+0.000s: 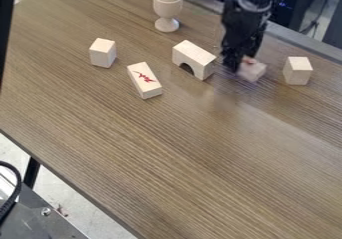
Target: Pick the box and place it ontop the arch
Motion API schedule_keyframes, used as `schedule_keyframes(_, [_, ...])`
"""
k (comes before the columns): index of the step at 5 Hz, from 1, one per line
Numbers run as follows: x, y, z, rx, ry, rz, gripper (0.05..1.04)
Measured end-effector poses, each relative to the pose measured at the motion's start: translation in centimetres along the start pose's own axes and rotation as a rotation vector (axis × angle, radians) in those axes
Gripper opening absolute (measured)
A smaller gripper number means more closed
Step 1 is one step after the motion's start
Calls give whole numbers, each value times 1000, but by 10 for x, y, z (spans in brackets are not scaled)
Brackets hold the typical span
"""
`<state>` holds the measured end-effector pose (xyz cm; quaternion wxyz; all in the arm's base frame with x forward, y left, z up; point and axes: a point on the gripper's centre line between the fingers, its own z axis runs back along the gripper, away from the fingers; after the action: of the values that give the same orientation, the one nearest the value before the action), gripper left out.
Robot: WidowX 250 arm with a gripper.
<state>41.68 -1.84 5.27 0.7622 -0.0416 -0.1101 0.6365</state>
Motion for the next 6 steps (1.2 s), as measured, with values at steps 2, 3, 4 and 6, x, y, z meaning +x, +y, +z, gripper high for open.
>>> schedule_keyframes(2, [10,-8,10,-7,36,-69,545])
schedule_keyframes(3, [31,1,6,15,30,-33,545])
schedule_keyframes(4, [40,2,20,-8,16,-20,545])
schedule_keyframes(6, [54,7,24,-8,-3,6,545])
